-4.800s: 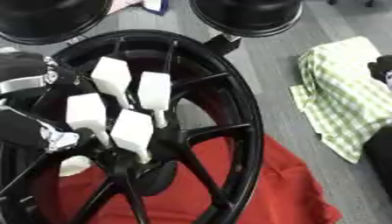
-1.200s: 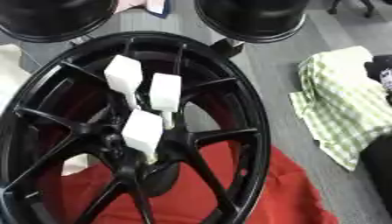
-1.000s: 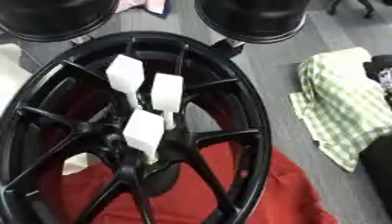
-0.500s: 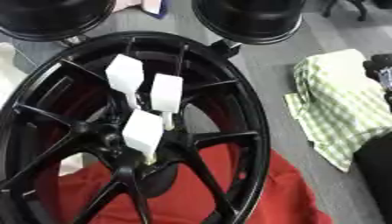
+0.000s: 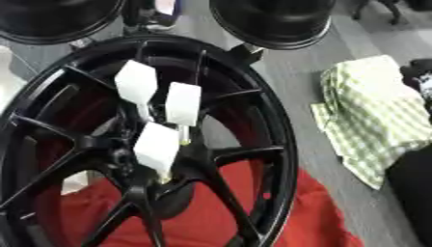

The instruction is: Pull the pin out of the wheel hub.

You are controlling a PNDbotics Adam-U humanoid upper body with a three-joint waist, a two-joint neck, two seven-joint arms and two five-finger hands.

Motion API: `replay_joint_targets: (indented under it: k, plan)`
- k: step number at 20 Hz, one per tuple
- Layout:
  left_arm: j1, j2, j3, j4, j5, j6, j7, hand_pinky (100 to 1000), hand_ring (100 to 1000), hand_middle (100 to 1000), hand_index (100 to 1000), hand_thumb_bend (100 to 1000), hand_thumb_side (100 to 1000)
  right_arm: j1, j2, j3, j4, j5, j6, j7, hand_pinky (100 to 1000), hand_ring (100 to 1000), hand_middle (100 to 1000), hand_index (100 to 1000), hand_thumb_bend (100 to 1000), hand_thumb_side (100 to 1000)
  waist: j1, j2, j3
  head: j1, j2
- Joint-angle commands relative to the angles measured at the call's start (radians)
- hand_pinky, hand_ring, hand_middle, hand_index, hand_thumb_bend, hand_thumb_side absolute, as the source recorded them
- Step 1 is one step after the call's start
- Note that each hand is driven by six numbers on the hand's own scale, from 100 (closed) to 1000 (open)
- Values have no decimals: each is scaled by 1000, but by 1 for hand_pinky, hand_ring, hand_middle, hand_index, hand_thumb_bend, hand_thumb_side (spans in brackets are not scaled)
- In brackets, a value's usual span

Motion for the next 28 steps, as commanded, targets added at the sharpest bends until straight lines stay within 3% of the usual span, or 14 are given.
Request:
replay_joint_targets:
  k: [1,3,7,10,12,15,20,24,28]
  plan:
    - [4,20,4,-7,-38,-15,-42,813,759,777,865,126,766,-7,-15,-7,-24,-3,-1,3,852,782,553,651,100,457,2,-12,0,0,-13]
    - [6,20,9,-7,-76,-24,-62,834,797,818,901,276,838,-7,-14,-6,-24,-3,0,4,852,782,554,651,100,457,3,-12,1,-1,-13]
    - [6,21,18,-15,-109,-38,-93,831,798,820,902,343,860,-7,-15,-7,-24,-3,0,4,852,782,554,652,100,457,4,-12,2,-1,-12]
    - [2,19,24,-23,-107,-41,-103,816,781,799,885,293,870,-7,-15,-7,-24,-3,0,4,852,782,554,652,100,457,4,-12,3,-2,-12]
    - [-4,15,34,-30,-90,-33,-85,780,734,741,835,100,874,-7,-16,-7,-24,-3,0,4,852,782,554,652,100,457,4,-13,4,-2,-10]
    - [-21,9,54,-68,2,-50,-3,732,658,660,776,100,849,-5,-16,-7,-24,-3,-1,3,853,782,555,652,100,456,4,-15,5,-4,-9]
    - [-51,7,68,-158,211,-153,225,690,585,581,710,100,811,-4,-18,-9,-24,-3,-4,2,852,782,555,652,100,451,2,-18,5,-3,-6]
    - [-85,2,59,-207,379,-308,423,683,580,575,703,100,794,-3,-21,-9,-24,-3,-8,1,852,782,554,652,100,449,1,-20,5,-1,-4]
    - [-101,-6,35,-210,540,-438,521,679,580,575,699,100,811,-4,-21,-9,-24,-4,-8,0,851,781,554,651,100,448,1,-21,6,0,-5]
